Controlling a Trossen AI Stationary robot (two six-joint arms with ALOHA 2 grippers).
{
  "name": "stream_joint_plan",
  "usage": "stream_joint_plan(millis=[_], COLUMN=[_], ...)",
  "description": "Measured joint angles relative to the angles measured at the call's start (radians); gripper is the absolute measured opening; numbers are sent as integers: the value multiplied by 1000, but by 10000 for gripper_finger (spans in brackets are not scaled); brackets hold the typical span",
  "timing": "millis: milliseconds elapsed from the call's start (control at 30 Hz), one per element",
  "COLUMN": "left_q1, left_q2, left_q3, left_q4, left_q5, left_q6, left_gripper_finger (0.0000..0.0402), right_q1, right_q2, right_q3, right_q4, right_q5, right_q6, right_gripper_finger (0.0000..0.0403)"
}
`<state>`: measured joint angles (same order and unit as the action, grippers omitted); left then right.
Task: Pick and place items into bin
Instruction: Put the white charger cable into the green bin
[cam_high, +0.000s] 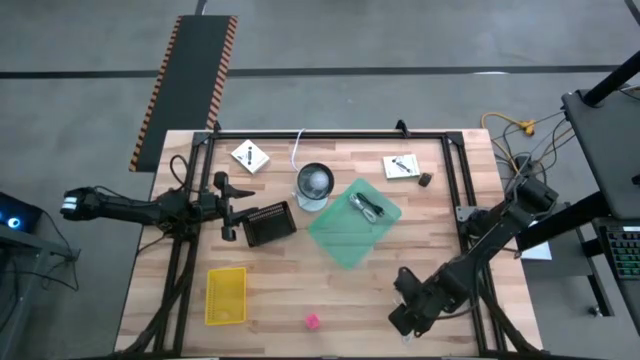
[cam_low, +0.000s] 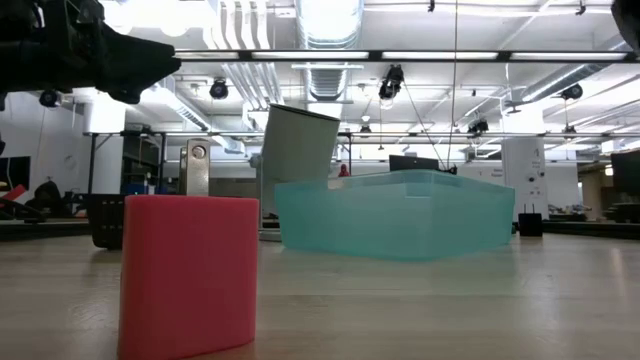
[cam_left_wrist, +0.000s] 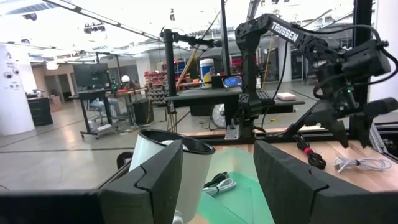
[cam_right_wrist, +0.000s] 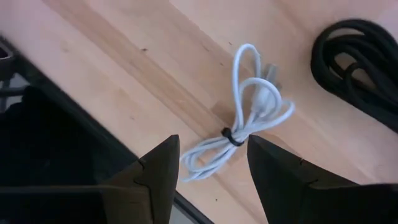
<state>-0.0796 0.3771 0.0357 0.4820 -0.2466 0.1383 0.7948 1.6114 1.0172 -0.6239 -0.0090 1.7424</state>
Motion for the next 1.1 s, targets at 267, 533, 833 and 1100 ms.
stream_joint_plan(millis=[267, 533, 833, 1100], left_q1=[0, 0, 0, 0], left_q2=[0, 1, 1, 2], left_q3=[0, 0, 0, 0], left_q4=[0, 0, 1, 1], left_q5=[0, 0, 0, 0], left_q6=[0, 0, 0, 0], left_gripper_finger=[183, 183, 183, 183], right_q1=[0, 0, 2, 1], right_q2=[54, 102, 108, 112], right_q3=[2, 8, 6, -8], right_q4=[2, 3, -1, -6], right_q5=[0, -44, -44, -44], right_q6=[39, 43, 93, 92], right_gripper_finger=[175, 175, 175, 175])
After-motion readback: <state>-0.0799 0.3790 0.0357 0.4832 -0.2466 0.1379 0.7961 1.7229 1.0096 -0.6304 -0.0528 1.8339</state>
